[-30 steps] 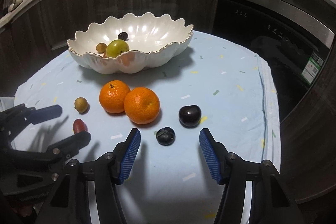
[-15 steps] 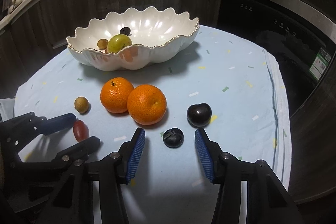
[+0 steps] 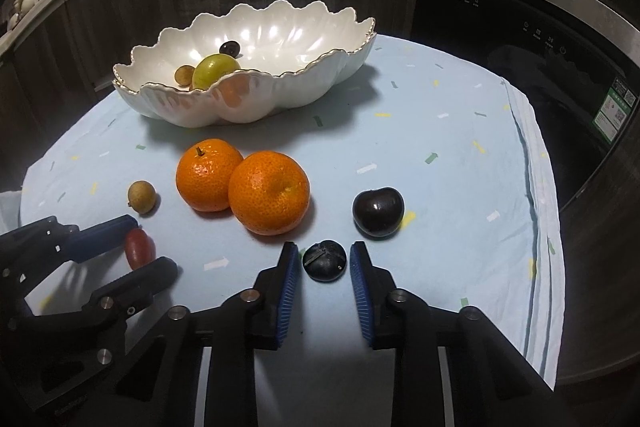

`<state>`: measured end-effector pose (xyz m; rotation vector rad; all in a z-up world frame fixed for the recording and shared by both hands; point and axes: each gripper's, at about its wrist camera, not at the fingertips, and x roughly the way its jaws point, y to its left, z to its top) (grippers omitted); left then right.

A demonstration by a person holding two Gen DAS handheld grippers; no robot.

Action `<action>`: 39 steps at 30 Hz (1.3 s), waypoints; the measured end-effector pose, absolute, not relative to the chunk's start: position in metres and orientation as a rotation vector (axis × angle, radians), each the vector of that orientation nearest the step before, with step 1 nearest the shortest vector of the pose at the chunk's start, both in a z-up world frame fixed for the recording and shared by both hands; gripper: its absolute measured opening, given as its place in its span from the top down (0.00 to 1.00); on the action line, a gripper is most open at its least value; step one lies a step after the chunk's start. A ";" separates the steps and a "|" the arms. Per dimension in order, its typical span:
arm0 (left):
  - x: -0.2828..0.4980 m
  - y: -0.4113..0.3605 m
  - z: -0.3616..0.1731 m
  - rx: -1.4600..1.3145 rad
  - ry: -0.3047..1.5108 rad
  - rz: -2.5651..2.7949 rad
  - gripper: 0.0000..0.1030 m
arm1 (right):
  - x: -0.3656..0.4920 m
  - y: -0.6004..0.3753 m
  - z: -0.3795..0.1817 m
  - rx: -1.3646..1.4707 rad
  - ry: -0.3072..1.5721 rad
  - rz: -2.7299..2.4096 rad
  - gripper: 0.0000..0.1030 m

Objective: Organize fruits
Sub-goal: 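Grasp a red date with the left tool while the right tool grasps a blueberry, then carry the red date and blueberry over the white bowl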

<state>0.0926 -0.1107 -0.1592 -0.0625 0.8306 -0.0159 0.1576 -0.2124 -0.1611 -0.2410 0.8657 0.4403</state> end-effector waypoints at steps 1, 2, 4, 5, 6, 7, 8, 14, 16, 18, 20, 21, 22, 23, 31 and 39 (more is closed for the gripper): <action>0.093 -0.111 -0.159 -0.062 0.831 -0.020 0.73 | 0.158 -0.212 -0.161 -0.241 0.866 0.439 0.77; 0.093 -0.110 -0.159 -0.061 0.831 -0.021 0.74 | 0.158 -0.212 -0.161 -0.242 0.866 0.439 0.77; 0.093 -0.111 -0.159 -0.057 0.830 -0.021 0.74 | 0.158 -0.212 -0.161 -0.241 0.865 0.438 0.77; 0.093 -0.111 -0.159 -0.057 0.831 -0.021 0.74 | 0.158 -0.212 -0.161 -0.241 0.865 0.438 0.77; 0.093 -0.111 -0.159 -0.058 0.831 -0.021 0.74 | 0.158 -0.212 -0.161 -0.242 0.865 0.439 0.77; 0.093 -0.111 -0.159 -0.058 0.831 -0.022 0.74 | 0.158 -0.212 -0.161 -0.241 0.866 0.438 0.78; 0.093 -0.111 -0.159 -0.058 0.831 -0.022 0.74 | 0.158 -0.212 -0.161 -0.240 0.866 0.437 0.78; 0.092 -0.112 -0.157 -0.060 0.835 -0.044 0.75 | 0.157 -0.215 -0.158 -0.226 0.866 0.430 0.78; 0.092 -0.113 -0.155 -0.054 0.828 -0.052 0.75 | 0.155 -0.215 -0.157 -0.224 0.864 0.430 0.78; 0.091 -0.113 -0.152 -0.054 0.819 -0.052 0.75 | 0.154 -0.215 -0.156 -0.224 0.862 0.428 0.78; 0.091 -0.112 -0.150 -0.057 0.814 -0.049 0.75 | 0.152 -0.216 -0.153 -0.223 0.858 0.424 0.78; 0.091 -0.111 -0.148 -0.058 0.812 -0.049 0.75 | 0.151 -0.216 -0.151 -0.222 0.855 0.421 0.78; 0.091 -0.110 -0.147 -0.059 0.809 -0.048 0.75 | 0.151 -0.216 -0.150 -0.221 0.853 0.419 0.78; 0.091 -0.109 -0.145 -0.061 0.806 -0.048 0.75 | 0.150 -0.216 -0.149 -0.221 0.851 0.417 0.78; 0.091 -0.098 -0.122 -0.083 0.760 -0.056 0.75 | 0.144 -0.214 -0.131 -0.217 0.821 0.404 0.78; 0.095 -0.084 -0.098 -0.133 0.740 -0.067 0.75 | 0.144 -0.202 -0.109 -0.223 0.783 0.412 0.78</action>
